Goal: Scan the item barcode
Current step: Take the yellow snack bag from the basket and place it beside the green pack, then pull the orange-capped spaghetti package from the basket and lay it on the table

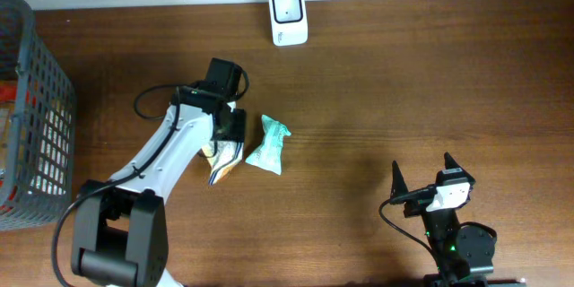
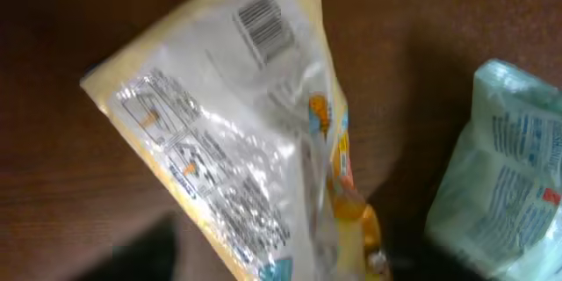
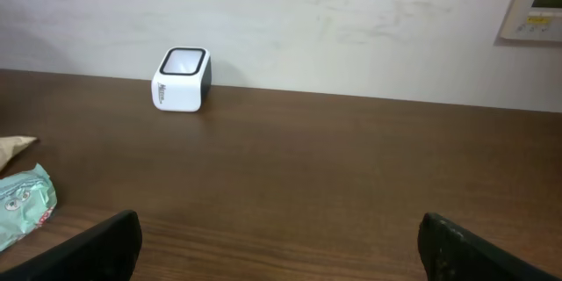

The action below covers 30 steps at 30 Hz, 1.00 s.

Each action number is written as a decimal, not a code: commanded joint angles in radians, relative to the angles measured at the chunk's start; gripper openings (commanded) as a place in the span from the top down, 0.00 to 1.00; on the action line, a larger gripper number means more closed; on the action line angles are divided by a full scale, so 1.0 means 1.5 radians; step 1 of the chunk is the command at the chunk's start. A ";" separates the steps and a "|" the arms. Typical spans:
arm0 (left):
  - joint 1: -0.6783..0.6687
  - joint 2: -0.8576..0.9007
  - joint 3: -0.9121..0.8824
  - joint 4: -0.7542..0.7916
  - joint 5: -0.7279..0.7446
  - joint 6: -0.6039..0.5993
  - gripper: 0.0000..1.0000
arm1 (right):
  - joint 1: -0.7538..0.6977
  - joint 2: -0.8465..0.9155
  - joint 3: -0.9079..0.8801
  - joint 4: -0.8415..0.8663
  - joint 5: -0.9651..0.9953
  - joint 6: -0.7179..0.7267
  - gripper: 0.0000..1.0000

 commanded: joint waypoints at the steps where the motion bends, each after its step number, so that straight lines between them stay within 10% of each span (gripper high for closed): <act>1: -0.001 -0.016 0.036 0.009 -0.052 0.022 0.01 | 0.005 -0.005 -0.005 -0.001 0.003 0.005 0.01; 8: 0.034 -0.032 0.453 -0.126 -0.052 0.089 0.01 | 0.005 -0.005 -0.005 -0.001 0.003 0.005 0.02; 13: 0.284 -0.032 0.687 -0.231 -0.056 0.098 0.01 | 0.005 -0.005 -0.005 -0.001 0.003 0.005 0.01; 20: 0.682 0.077 0.686 -0.310 -0.003 -0.031 0.00 | 0.005 -0.005 -0.005 -0.001 0.003 0.005 0.01; 30: 0.718 0.350 0.640 -0.123 0.072 0.234 0.01 | 0.005 -0.005 -0.005 -0.001 0.003 0.005 0.01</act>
